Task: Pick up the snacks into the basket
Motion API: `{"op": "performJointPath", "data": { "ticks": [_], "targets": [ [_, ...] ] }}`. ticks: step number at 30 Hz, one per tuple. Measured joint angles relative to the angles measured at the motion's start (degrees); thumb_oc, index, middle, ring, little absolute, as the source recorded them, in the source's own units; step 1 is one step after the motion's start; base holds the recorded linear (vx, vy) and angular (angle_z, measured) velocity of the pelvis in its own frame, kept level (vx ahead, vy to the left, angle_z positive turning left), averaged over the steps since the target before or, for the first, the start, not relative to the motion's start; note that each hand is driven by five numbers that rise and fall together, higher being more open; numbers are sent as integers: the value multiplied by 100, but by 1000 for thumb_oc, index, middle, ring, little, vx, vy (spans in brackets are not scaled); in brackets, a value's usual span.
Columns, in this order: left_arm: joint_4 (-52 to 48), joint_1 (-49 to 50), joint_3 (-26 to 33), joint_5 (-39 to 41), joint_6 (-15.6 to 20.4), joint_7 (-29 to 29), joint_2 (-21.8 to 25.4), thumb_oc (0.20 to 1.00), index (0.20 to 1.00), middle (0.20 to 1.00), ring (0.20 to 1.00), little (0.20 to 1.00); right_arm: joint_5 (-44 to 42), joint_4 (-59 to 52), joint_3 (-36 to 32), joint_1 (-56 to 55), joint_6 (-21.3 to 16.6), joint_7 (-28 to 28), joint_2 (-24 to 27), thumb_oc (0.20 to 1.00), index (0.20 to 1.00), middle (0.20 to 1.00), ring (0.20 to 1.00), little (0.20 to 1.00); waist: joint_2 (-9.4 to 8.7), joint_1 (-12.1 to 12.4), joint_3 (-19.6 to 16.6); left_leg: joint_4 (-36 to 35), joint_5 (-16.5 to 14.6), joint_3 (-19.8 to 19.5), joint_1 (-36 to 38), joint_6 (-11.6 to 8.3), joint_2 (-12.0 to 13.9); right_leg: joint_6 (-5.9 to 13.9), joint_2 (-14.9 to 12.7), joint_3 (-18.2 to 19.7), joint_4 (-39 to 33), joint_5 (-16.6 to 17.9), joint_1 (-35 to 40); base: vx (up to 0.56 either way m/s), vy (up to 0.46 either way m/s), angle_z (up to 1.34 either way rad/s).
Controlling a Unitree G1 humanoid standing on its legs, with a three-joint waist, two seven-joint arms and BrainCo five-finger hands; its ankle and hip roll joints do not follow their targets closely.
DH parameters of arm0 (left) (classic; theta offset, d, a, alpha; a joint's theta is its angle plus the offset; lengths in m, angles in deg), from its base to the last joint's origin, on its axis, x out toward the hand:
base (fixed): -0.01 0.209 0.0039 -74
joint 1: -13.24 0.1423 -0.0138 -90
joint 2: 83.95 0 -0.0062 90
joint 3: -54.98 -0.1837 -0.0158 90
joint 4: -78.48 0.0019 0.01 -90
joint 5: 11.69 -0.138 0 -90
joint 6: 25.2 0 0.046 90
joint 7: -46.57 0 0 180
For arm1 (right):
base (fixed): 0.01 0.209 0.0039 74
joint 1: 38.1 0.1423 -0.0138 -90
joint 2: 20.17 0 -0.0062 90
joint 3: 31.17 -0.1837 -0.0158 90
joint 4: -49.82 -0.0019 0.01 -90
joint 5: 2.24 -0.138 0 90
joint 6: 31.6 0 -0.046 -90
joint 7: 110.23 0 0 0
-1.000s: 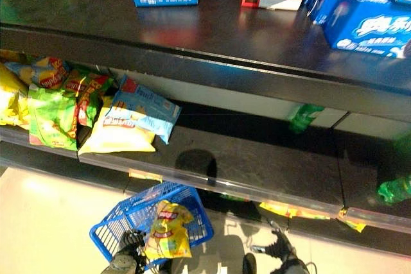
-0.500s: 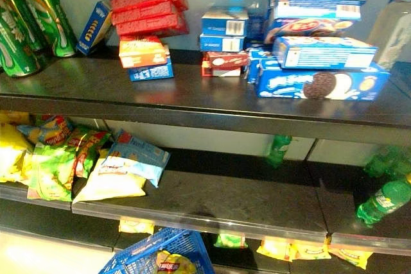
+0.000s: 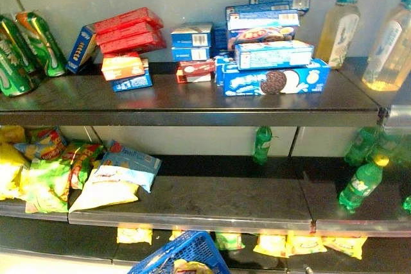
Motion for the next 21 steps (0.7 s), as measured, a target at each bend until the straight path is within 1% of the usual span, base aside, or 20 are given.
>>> {"op": "performJointPath", "data": {
  "ticks": [1,2,3,5,6,7,8,9,10,11,12,13,14,15,16,17,18,19,20,21],
  "targets": [
    [25,-41,61,-30,-1,-2,16,200,200,200,200,200,-64,-148,-39,-12,-2,-2,-11,1000,1000,1000,1000,1000,-29,-15,58,38,-17,18,-12,-18,36,16,34,-2,177,-17,-93,-165,-90,-17],
    [42,-112,131,-219,0,-1,94,200,200,200,200,200,-126,-386,-53,11,-90,-7,-13,1000,1000,1000,1000,1000,-107,4,171,111,-42,91,-21,-32,126,105,99,-60,637,-55,-287,-124,-79,-11],
    [63,-184,143,-260,0,0,156,200,200,200,200,200,-193,-582,-51,-36,-135,-6,-15,1000,1000,1000,1000,1000,-147,-20,216,202,-91,102,-66,-36,191,205,136,-54,1027,-79,-488,-77,-88,-8],
    [96,-224,193,-449,-1,3,273,200,200,200,200,200,-206,-864,-51,-104,-164,6,-41,1000,1000,1000,1000,1000,-218,-12,271,193,-112,32,-66,-22,279,407,208,-74,1396,-55,-692,-63,-95,1],
    [176,-207,198,-604,-13,5,376,200,200,200,200,200,-217,-1104,-194,-342,-188,8,-96,1000,1000,1000,1000,1000,-426,12,207,185,-65,46,-62,-34,388,423,165,-145,1094,-31,-536,-95,-134,0],
    [192,-197,201,-624,-19,-2,412,200,200,200,200,200,-243,-1203,-301,-439,-207,1,-139,1000,1000,1000,1000,1000,-484,72,179,150,-24,150,-45,-74,451,378,160,-330,806,-6,-414,-67,-160,-26],
    [189,-196,210,-632,-21,-1,475,200,200,200,200,200,-267,-1229,-463,-455,-264,-16,-191,1000,1000,1000,1000,1000,-592,208,175,138,-9,306,-33,-146,501,267,120,-565,617,-50,-296,-52,-155,-33],
    [184,-194,245,-632,-20,-3,480,200,200,200,200,200,-291,-1232,-503,-448,-271,-23,-205,1000,1000,1000,1000,1000,-632,260,164,159,-34,318,-73,-157,468,159,109,-593,460,-104,-215,-11,-192,-35],
    [183,-214,270,-634,-20,2,480,200,200,200,200,200,-291,-1230,-541,-397,-275,-22,-216,1000,1000,1000,1000,1000,-655,294,166,181,-38,321,-96,-166,496,-40,69,-561,336,-113,-182,9,-184,-17],
    [188,-239,326,-639,-40,6,407,200,200,200,200,200,-289,-1273,-664,-236,-243,-42,-208,1000,1000,1000,1000,1000,-472,272,239,95,1,340,-32,-228,648,-150,147,-501,233,-28,-120,17,-137,-12],
    [193,-235,325,-651,-60,3,371,200,200,200,200,200,-289,-1348,-710,-238,-230,-69,-204,1000,1000,1000,1000,1000,-408,263,230,34,34,398,-5,-278,682,-122,133,-517,259,-37,-117,41,-222,-2],
    [195,-203,306,-660,-76,18,351,200,200,200,200,200,-284,-1406,-734,-280,-238,-133,-201,1000,1000,1000,1000,1000,-428,289,179,-26,51,409,25,-400,636,-186,49,-525,111,-108,4,34,-279,5],
    [206,-192,328,-656,-77,38,311,200,200,200,200,200,-287,-1414,-771,-230,-220,-136,-193,1000,1000,1000,1000,1000,-323,284,154,-69,87,268,69,-420,797,-51,85,-533,120,-195,-57,50,-373,-15],
    [215,-184,339,-652,-90,20,230,200,200,200,200,200,-287,-1505,-859,-199,-224,-146,-196,1000,1000,1000,1000,1000,-164,294,101,-156,98,282,126,-569,1013,103,133,-747,151,-265,-111,63,-317,-30],
    [208,-140,350,-653,-91,18,218,200,200,200,200,200,-287,-1529,-857,-194,-222,-146,-181,1000,1000,1000,1000,1000,-142,317,97,-198,95,306,135,-584,1045,6,147,-837,146,-195,-114,88,-308,-31],
    [186,-136,386,-657,-99,13,200,200,200,200,200,200,-289,-1542,-854,-87,-215,-146,-141,1000,1000,1000,1000,1000,-97,297,94,-273,98,315,208,-636,1130,-295,211,-881,182,-111,-120,103,-328,-13],
    [191,-112,363,-659,-119,15,191,200,200,200,200,200,-289,-1554,-853,-70,-215,-146,-108,1000,1000,1000,1000,1000,-44,287,63,-334,120,369,246,-655,1125,-354,264,-888,169,-124,-114,62,-216,-7],
    [204,-97,366,-661,-130,20,155,200,200,200,200,200,-289,-1591,-861,-76,-215,-150,-27,1000,1000,1000,1000,1000,11,255,27,-361,113,356,264,-673,1229,-368,320,-884,196,-132,-111,88,-368,-10],
    [183,-89,281,-661,-140,16,133,200,200,200,200,200,-289,-1694,-865,-121,-212,-180,81,1000,1000,1000,1000,1000,59,207,7,-370,112,371,246,-761,1237,-426,376,-872,178,-119,-95,83,-412,-9],
    [183,-96,272,-662,-142,14,126,200,200,200,200,200,-288,-1723,-869,-128,-214,-191,117,1000,1000,1000,1000,1000,80,163,14,-359,118,358,254,-781,1292,-428,392,-862,185,-120,-78,91,-677,8]
  ]
}}
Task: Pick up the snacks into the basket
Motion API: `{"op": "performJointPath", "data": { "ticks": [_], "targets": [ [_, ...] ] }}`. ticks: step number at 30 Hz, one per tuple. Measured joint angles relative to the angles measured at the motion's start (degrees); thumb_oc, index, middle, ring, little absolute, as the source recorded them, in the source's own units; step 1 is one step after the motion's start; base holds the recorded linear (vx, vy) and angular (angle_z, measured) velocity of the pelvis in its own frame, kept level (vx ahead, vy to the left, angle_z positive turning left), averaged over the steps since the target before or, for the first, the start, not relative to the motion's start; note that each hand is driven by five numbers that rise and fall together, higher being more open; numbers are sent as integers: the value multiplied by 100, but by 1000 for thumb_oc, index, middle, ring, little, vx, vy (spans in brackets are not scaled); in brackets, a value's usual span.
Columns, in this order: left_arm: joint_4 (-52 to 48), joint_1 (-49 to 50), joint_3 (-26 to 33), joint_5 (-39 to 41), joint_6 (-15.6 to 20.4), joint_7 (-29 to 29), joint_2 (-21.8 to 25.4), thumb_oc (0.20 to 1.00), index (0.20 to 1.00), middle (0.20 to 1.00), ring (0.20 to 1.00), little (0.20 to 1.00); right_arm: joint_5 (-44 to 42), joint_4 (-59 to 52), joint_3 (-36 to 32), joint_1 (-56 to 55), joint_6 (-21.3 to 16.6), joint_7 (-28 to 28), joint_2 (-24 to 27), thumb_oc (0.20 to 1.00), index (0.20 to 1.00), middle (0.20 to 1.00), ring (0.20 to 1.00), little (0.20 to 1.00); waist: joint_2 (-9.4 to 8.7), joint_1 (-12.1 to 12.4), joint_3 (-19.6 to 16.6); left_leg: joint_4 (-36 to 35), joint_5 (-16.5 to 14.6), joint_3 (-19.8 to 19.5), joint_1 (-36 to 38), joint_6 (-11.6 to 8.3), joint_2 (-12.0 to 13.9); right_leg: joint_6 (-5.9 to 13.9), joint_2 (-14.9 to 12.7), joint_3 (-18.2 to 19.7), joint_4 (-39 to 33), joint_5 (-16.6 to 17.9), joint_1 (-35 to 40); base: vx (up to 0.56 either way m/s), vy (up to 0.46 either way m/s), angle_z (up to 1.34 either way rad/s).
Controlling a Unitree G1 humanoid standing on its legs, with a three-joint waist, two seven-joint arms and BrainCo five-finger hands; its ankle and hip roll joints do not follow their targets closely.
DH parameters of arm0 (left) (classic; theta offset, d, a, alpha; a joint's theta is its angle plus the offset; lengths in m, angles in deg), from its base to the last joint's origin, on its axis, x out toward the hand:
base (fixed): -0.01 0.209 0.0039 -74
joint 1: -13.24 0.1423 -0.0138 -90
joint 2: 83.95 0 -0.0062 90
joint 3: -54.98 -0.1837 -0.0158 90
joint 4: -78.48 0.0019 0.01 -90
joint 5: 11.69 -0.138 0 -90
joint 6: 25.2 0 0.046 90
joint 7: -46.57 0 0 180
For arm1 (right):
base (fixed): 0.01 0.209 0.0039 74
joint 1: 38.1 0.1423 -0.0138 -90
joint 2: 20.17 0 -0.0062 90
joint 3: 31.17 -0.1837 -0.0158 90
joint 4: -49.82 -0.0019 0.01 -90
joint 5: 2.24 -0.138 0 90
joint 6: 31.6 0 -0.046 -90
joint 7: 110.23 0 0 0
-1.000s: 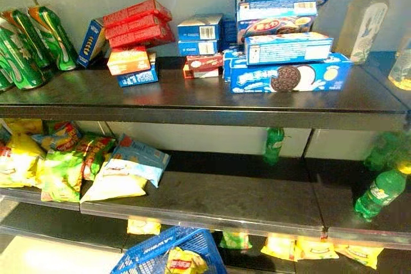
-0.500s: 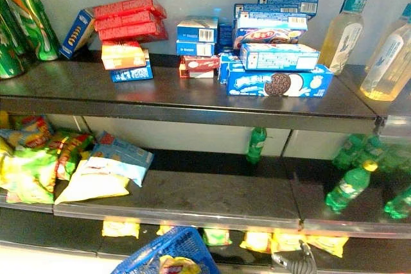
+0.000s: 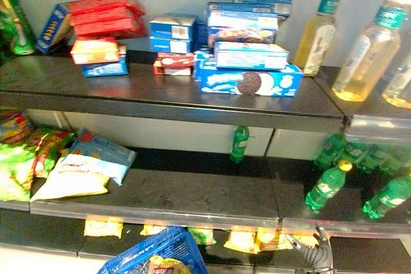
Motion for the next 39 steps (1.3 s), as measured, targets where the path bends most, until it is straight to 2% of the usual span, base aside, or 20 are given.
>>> {"op": "performJointPath", "data": {
  "ticks": [1,6,7,8,9,11,12,15,17,18,20,24,27,31,39],
  "targets": [
    [-10,-57,-44,0,-60,-8,8,200,200,200,200,200,0,-40,-2,-53,18,-44,33,1000,1000,1000,1000,1000,12,-68,15,71,-13,-96,-21,-60,3,26,4,50,0,-61,70,37,-426,19],
    [-189,-50,-146,9,-66,-84,-30,200,200,200,200,200,0,-434,36,-118,8,-33,46,1000,1000,1000,1000,1000,52,-29,131,184,-19,-174,-59,-63,-31,34,-25,7,-21,-124,159,-25,-346,19],
    [-184,-102,-311,23,-30,-136,-106,200,200,200,200,200,48,-404,24,-166,-30,-5,109,1000,1000,1000,1000,1000,170,-40,206,480,-57,-208,-278,-58,-85,42,67,-100,63,-232,99,-116,-388,53],
    [-288,-207,-414,26,-8,-174,-117,200,200,200,200,200,70,-413,-8,-205,-3,28,150,1000,1000,1000,1000,1000,124,-68,261,824,-68,-231,-588,-70,-136,50,79,-107,260,-404,-37,-70,-172,70],
    [-449,-215,-474,15,25,-209,-64,200,200,200,200,200,89,-531,-70,-236,28,51,171,1000,1000,1000,1000,1000,64,-29,351,927,35,-185,-750,-15,-175,-126,24,13,340,-484,-87,-70,-168,59],
    [-636,-193,-650,15,59,-220,-104,200,200,200,200,200,115,-545,-66,-154,19,53,341,1000,1000,1000,1000,1000,251,-37,519,847,116,92,-761,16,-108,-175,95,20,449,-505,-193,-6,-189,13],
    [-659,-168,-592,11,64,-229,-208,200,200,200,200,200,147,-580,-95,15,19,37,443,1000,1000,1000,1000,1000,469,5,626,736,120,222,-770,39,-79,-193,160,-6,533,-495,-262,28,-257,-4],
    [-649,-204,-679,1,105,-189,-325,200,200,200,200,200,424,-637,-118,99,28,-16,629,1000,1000,1000,1000,1000,616,-14,672,544,-62,159,-827,94,-239,-171,59,81,657,-487,-531,37,-94,-15],
    [-625,-153,-751,-29,102,-169,-417,200,200,200,200,200,583,-664,-177,38,43,-120,723,1000,1000,1000,1000,1000,717,-72,690,183,47,214,-705,239,-270,-94,38,52,448,-376,-410,2,-23,10],
    [-600,-142,-762,-130,101,-155,-455,200,200,200,200,200,638,-663,-176,53,73,-161,759,1000,1000,1000,1000,1000,762,-149,663,133,256,174,-684,315,-269,-88,57,14,319,-327,-384,-1,-19,4],
    [-591,-162,-785,-229,92,-142,-467,200,200,200,200,200,675,-664,-172,112,97,-187,750,1000,1000,1000,1000,1000,772,-176,671,93,379,186,-722,182,-280,-52,60,-14,155,-243,-314,-14,-15,8],
    [-583,-237,-970,-229,97,-116,-455,200,200,200,200,200,680,-588,-156,494,126,-320,821,1000,1000,1000,1000,1000,746,-165,719,-113,467,183,-736,280,-427,40,-37,-56,-371,33,-160,-24,3,10],
    [-592,-337,-973,-221,109,-114,-433,200,200,200,200,200,669,-230,-106,1196,138,-513,902,1000,1000,1000,1000,1000,671,-22,841,-207,492,187,-720,314,-501,94,-116,-88,-610,134,-68,2,4,5],
    [-639,-380,-965,-191,137,-121,-419,200,200,200,200,200,655,-129,-107,1417,153,-623,928,1000,1000,1000,1000,1000,572,146,1021,-227,496,188,-686,318,-505,87,-102,-147,-842,213,90,10,-5,7],
    [-657,-410,-750,-160,155,-155,-370,200,200,200,200,200,413,128,-548,1167,232,-845,910,1000,1000,1000,1000,1000,435,60,1198,-234,493,205,-632,316,-518,93,-102,-138,-905,237,171,7,-6,0]
  ]
}}
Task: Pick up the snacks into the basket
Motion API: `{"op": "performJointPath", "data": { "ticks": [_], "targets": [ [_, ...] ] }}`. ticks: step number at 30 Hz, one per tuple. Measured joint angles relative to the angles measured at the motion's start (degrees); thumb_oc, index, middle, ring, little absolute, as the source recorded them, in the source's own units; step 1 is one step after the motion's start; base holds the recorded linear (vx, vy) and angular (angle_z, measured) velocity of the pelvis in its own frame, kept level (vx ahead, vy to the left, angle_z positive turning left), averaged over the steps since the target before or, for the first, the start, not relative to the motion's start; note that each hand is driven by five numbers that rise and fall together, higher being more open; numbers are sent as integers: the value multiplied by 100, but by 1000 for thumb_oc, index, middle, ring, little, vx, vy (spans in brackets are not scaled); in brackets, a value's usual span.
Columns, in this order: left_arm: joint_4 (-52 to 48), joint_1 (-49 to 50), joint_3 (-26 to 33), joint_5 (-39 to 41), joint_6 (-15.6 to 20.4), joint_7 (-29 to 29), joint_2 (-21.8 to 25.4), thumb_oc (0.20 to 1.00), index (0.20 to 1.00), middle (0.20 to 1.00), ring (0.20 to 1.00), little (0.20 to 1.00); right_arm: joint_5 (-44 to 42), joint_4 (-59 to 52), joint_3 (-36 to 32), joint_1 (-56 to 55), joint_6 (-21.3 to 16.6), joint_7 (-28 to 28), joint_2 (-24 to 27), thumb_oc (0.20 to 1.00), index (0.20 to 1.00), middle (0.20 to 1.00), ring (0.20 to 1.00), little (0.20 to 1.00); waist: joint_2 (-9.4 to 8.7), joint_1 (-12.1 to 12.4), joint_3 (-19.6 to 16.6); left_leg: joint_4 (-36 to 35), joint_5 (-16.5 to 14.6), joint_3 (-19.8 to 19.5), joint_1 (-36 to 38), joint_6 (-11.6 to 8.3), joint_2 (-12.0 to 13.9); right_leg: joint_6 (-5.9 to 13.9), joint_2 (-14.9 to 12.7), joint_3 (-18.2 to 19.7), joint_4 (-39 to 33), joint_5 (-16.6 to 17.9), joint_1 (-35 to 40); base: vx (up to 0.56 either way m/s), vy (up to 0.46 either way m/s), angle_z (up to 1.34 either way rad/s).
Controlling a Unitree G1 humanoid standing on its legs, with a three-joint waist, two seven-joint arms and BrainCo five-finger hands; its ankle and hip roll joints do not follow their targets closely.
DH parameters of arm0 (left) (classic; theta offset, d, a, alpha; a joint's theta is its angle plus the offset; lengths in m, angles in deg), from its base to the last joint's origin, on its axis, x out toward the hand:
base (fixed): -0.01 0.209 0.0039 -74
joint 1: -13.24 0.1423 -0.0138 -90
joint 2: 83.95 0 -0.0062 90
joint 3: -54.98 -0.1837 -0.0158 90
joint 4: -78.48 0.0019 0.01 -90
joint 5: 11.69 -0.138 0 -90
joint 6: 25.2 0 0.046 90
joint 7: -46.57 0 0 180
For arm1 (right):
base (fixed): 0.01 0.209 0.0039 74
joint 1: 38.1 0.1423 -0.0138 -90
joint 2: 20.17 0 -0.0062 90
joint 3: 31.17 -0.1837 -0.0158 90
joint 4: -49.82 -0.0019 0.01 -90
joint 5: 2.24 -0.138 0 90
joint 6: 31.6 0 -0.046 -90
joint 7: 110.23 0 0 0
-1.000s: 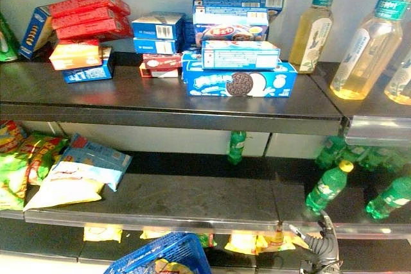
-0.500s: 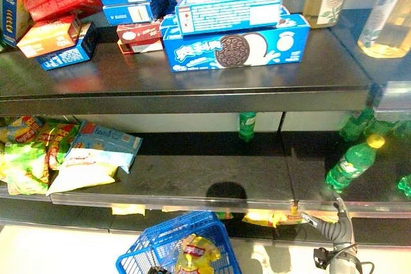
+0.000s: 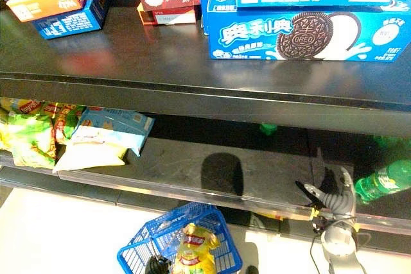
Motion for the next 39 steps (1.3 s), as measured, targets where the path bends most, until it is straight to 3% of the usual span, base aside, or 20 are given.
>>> {"op": "performJointPath", "data": {
  "ticks": [8,9,14,19,27,30,32,34,35,36,37,39],
  "targets": [
    [22,21,31,1,-46,2,47,200,200,200,200,200,-567,351,-562,-136,16,-150,-34,1000,1000,1000,1000,1000,2,-139,20,-1,-3,173,3,-5,46,10,46,175,-1,40,-107,-2,-16,-12],
    [23,24,28,-1,-69,4,48,200,200,200,200,200,-655,347,-560,-209,13,-81,-40,1000,1000,1000,1000,1000,5,-251,22,-1,-3,196,6,-6,55,7,55,185,-1,42,-106,8,-18,-6],
    [48,33,26,-4,-117,116,53,200,200,200,200,200,-857,354,-552,-460,12,430,-50,1000,1000,1000,1000,1000,6,-272,22,-1,-15,293,90,-20,74,-26,75,316,-2,69,-98,13,-18,-12],
    [83,46,52,-5,-129,175,73,200,200,200,200,200,-854,551,-635,-555,36,472,-57,1000,1000,1000,1000,1000,9,-412,20,-2,-22,312,142,-27,97,-36,90,352,-2,77,-67,5,-10,-5],
    [88,144,49,1,-125,267,106,200,200,200,200,200,-807,833,-779,-169,65,209,90,1000,1000,1000,1000,1000,86,-424,-27,-2,-47,610,302,-41,154,-38,144,637,-5,159,-95,-4,-77,-21],
    [78,171,54,-1,-114,265,91,200,200,200,200,200,-758,586,-596,-76,69,220,104,1000,1000,1000,1000,1000,144,-405,-75,16,-53,611,304,-75,231,-68,256,650,-6,166,-105,-26,-208,-7],
    [65,167,329,15,-93,214,51,200,200,200,200,200,-667,423,-293,-49,52,232,94,1000,1000,1000,1000,1000,111,-304,-105,392,-107,533,142,-175,292,-151,345,646,80,139,-128,-23,-236,0],
    [59,66,504,133,-65,74,-12,200,200,200,200,200,-600,311,-244,-155,55,251,38,1000,1000,1000,1000,1000,-37,-86,-120,1044,-20,187,-131,-272,235,-333,244,633,109,58,-68,54,-153,22],
    [23,86,507,307,-29,21,-57,200,200,200,200,200,-527,205,-195,-153,43,248,8,1000,1000,1000,1000,1000,-166,38,-124,1610,-118,-234,-356,-352,-43,-391,119,664,56,79,128,54,-57,6],
    [25,110,508,408,2,13,-81,200,200,200,200,200,-520,179,-148,-148,39,244,-7,1000,1000,1000,1000,1000,-304,73,-169,1644,-214,-470,-324,-401,-304,-391,-2,754,55,94,88,103,-52,-24],
    [35,120,682,670,4,-82,-150,200,200,200,200,200,-480,136,-15,-22,16,252,-8,1000,1000,1000,1000,1000,-364,184,-233,1442,-348,-854,-288,-309,-867,-389,-126,869,17,124,102,87,-31,-41],
    [92,146,924,778,12,-173,-131,200,200,200,200,200,-409,138,63,39,13,259,-13,1000,1000,1000,1000,1000,-241,214,-325,963,-323,-788,-211,-59,-1043,-404,34,866,0,122,110,206,15,-23]
  ]
}}
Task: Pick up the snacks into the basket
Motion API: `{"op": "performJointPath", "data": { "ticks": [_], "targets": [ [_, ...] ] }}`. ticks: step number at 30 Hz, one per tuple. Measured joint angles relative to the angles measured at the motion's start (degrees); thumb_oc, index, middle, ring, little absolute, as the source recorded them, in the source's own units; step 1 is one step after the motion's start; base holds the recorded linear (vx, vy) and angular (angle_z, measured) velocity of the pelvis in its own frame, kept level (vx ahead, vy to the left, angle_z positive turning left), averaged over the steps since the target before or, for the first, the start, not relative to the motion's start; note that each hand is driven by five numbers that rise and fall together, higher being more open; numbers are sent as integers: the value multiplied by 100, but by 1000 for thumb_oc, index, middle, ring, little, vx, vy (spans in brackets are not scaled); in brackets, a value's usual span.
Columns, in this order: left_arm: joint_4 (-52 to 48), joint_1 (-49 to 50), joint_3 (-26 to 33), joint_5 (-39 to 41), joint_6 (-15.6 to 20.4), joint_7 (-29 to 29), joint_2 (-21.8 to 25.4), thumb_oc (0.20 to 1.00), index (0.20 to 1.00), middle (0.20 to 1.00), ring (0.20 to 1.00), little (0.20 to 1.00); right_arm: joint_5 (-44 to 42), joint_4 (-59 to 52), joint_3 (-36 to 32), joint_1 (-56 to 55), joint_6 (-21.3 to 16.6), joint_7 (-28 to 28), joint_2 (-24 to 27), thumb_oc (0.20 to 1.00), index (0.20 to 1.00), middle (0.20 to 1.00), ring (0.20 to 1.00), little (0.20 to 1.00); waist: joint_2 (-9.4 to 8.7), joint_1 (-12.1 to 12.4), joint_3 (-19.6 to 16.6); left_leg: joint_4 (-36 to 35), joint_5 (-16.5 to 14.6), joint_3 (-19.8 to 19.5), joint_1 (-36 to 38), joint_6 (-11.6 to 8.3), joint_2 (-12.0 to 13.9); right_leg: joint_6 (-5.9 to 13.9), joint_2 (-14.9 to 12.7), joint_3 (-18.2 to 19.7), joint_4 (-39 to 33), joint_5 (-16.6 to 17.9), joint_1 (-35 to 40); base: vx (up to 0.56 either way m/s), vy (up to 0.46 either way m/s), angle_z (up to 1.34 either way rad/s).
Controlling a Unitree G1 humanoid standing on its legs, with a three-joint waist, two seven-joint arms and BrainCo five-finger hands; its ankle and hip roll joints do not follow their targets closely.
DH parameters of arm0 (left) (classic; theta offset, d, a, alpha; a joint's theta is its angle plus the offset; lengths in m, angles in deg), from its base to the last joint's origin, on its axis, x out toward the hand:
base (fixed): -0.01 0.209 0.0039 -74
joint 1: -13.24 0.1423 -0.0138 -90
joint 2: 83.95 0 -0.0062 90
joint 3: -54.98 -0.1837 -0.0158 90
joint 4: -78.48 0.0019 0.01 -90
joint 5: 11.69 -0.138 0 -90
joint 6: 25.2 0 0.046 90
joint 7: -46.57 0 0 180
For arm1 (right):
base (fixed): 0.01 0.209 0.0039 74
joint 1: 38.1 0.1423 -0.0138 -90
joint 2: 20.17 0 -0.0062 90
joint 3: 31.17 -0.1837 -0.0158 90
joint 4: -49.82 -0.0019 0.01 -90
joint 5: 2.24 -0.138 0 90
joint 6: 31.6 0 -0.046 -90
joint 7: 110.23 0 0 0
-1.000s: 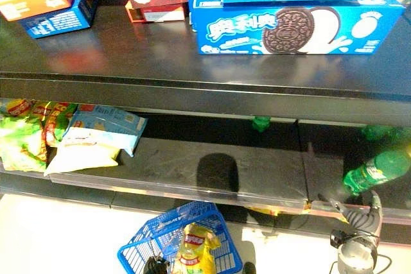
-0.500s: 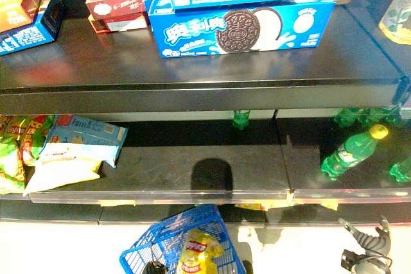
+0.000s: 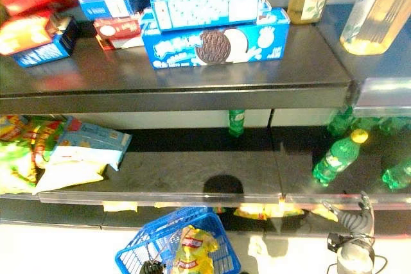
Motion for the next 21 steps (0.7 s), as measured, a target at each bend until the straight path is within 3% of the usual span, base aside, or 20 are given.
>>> {"op": "performJointPath", "data": {
  "ticks": [2,4,5,6,8,10,11,12,14,17,18,20,21],
  "targets": [
    [103,-38,184,139,10,-19,62,200,200,200,200,200,-2,131,8,10,27,4,-128,1000,1000,1000,1000,1000,12,13,-35,-343,2,-13,9,6,14,-6,115,-6,0,-31,14,291,81,-2],
    [231,-73,439,253,22,-14,23,200,200,200,200,200,-7,163,25,-4,30,-1,-218,1000,1000,1000,1000,1000,-8,12,-33,-657,-21,342,-48,-24,231,76,212,-26,-2,-96,82,260,43,-3],
    [232,-86,460,310,18,-17,24,200,200,200,200,200,-7,158,42,-39,28,0,-218,1000,1000,1000,1000,1000,-1,19,-47,-685,142,530,-17,184,291,116,249,-27,-5,-118,101,237,36,-11],
    [280,-70,488,325,14,-13,103,200,200,200,200,200,-6,148,87,-106,28,10,-279,1000,1000,1000,1000,1000,-80,55,-78,-767,320,613,116,546,274,221,264,23,-23,-184,167,238,36,-13],
    [396,-55,513,340,-8,-11,199,200,200,200,200,200,-7,111,88,-209,28,29,-429,1000,1000,1000,1000,1000,-234,28,-168,-835,277,677,231,686,205,320,212,61,28,-269,245,141,11,-11],
    [412,2,654,343,-87,-10,325,200,200,200,200,200,-6,57,187,-303,25,72,-525,1000,1000,1000,1000,1000,-375,85,-238,-898,237,872,512,920,207,496,180,50,784,-636,38,58,16,-41],
    [403,-31,656,357,-109,-13,439,200,200,200,200,200,-1,45,353,-253,16,108,-535,1000,1000,1000,1000,1000,-377,157,-211,-861,142,1008,578,936,338,777,260,68,1868,-811,-481,71,53,-59],
    [388,-75,633,366,-119,-46,576,200,200,200,200,200,-1,-1,503,-146,10,149,-593,1000,1000,1000,1000,1000,-325,133,-172,-860,127,1034,661,937,492,1222,275,-33,3108,-993,-1149,116,44,-33],
    [369,-62,352,339,-135,-71,761,200,200,200,200,200,-1,-6,516,-267,12,147,-618,1000,1000,1000,1000,1000,-333,19,-173,-924,58,1066,882,958,513,1200,100,-245,3428,-1101,-1339,166,-38,34],
    [344,-93,195,324,-219,-88,826,200,200,200,200,200,3,0,514,-273,7,150,-657,1000,1000,1000,1000,1000,-384,30,-199,-945,-24,1070,1037,915,497,1072,-338,-207,2761,-1112,-1237,157,-142,36],
    [310,-92,195,299,-227,-99,864,200,200,200,200,200,3,-5,517,-237,14,154,-717,1000,1000,1000,1000,1000,-433,41,-218,-953,-39,1072,1027,871,514,1048,-571,-113,2156,-1032,-1117,181,-202,20],
    [289,-16,203,304,-224,-99,887,200,200,200,200,200,3,-1,513,-197,14,155,-784,1000,1000,1000,1000,1000,-506,47,-264,-952,-71,1063,1034,822,490,1077,-795,-33,1363,-782,-898,183,-208,8],
    [269,4,202,304,-222,-113,876,200,200,200,200,200,2,7,524,-154,21,155,-846,1000,1000,1000,1000,1000,-500,48,-261,-955,-101,1027,1091,719,527,1139,-1031,77,731,-448,-731,166,-213,1]
  ]
}}
